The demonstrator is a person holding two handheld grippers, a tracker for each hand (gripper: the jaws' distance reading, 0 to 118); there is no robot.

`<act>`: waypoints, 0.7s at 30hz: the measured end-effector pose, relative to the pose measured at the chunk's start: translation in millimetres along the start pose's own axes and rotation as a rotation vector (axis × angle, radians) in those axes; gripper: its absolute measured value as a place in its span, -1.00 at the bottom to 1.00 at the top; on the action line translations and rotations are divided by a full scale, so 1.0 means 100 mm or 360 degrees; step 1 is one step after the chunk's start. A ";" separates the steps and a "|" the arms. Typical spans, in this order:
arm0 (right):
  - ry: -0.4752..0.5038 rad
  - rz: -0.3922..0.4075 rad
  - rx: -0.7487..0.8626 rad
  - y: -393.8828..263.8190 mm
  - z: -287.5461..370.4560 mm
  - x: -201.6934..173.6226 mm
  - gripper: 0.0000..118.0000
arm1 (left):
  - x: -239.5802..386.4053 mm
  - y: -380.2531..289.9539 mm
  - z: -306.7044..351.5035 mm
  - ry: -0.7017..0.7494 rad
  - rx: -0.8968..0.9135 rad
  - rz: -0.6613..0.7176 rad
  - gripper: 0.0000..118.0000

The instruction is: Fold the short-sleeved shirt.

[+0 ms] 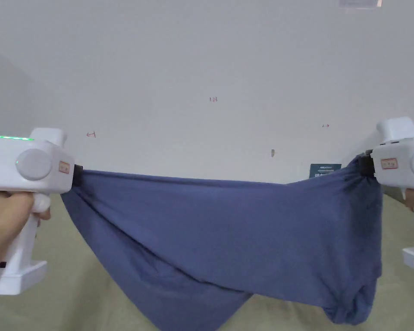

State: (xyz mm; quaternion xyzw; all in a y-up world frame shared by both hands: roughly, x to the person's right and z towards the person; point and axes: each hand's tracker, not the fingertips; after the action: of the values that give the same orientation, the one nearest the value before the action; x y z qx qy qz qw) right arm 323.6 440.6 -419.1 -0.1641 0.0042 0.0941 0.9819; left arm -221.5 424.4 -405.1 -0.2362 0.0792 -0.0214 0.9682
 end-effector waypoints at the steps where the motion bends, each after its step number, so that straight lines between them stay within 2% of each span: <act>1: -0.0005 -0.0006 -0.0001 0.06 -0.07 0.00 -0.97 | 0.02 0.08 -0.04 0.0020 0.0010 0.0013 -0.94; 12: -0.0067 0.0007 0.0023 0.64 -1.07 -0.09 -0.97 | 0.19 0.83 -0.71 0.0241 0.0080 -0.0019 -0.95; 17: -0.0083 0.0076 0.0034 0.80 -1.74 -0.23 -0.97 | 0.30 1.07 -1.27 0.0371 0.0115 -0.0096 -0.95; 21: -0.0076 0.0072 0.0015 0.74 -2.29 -0.36 -0.97 | 0.38 1.06 -1.78 0.0414 0.0102 -0.0122 -0.95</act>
State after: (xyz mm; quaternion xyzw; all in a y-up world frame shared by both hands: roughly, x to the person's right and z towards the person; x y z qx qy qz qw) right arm 280.1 428.4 -658.3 -0.1571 -0.0150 0.1200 0.9801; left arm -212.8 434.1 -615.5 -0.2032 0.1942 -0.0913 0.9553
